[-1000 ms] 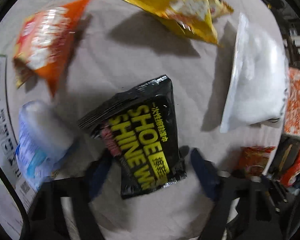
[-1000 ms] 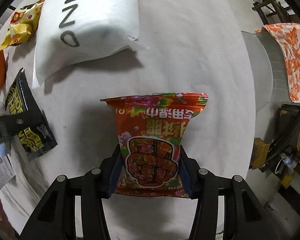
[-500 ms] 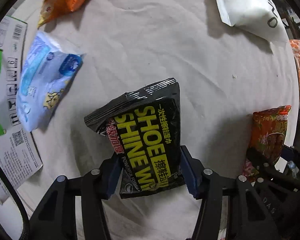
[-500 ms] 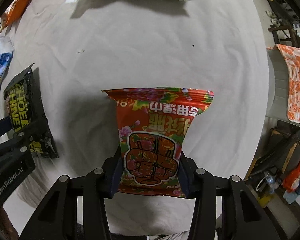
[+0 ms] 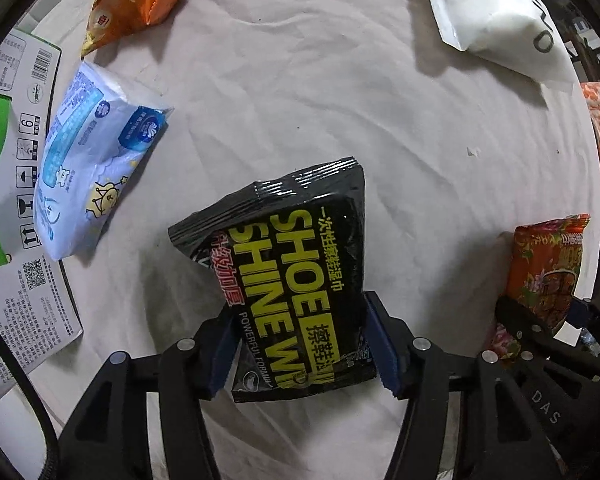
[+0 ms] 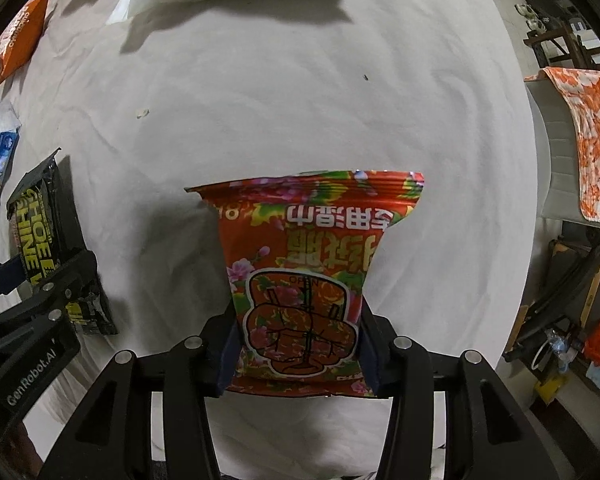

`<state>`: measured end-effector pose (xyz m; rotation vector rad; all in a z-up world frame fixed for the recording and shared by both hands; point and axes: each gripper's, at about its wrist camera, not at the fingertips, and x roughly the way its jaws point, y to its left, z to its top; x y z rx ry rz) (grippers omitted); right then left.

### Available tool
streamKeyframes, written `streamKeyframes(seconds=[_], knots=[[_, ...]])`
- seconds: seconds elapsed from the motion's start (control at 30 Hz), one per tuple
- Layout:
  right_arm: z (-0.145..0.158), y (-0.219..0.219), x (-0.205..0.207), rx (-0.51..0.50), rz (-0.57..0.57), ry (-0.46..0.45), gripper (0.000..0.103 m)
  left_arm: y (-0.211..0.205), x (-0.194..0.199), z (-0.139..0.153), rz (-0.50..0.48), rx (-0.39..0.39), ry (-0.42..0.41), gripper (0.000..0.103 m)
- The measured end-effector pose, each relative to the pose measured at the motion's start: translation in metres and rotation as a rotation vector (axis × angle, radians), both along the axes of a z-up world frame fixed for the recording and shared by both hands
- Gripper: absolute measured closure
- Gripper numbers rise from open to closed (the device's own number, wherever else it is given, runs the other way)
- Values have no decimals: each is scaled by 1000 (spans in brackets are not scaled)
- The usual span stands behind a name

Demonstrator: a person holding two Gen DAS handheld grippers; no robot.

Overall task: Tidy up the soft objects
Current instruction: 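Carry both packs over the cardboard box and open both grippers to drop them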

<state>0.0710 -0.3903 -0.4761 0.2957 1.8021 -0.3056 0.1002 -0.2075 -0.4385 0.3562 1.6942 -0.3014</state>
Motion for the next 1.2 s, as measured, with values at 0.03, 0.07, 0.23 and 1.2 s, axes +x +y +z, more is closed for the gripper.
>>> streamKeyframes(seconds=[0.03,0.07,0.23,1.2], knots=[[-1,-1,-2,2,-5,-1,52,-1,-4,0,-1,-1,-5,48],[7,6,4,2,-6,-2,53,-5,-7,-4,0,-4,-7,51],[17,14,2,-4,14,-31,56,-5,-7,3,-38,2,-52,54],[242,244,111,199,247,-442,57,223,78,248,111,-275,-357,54]])
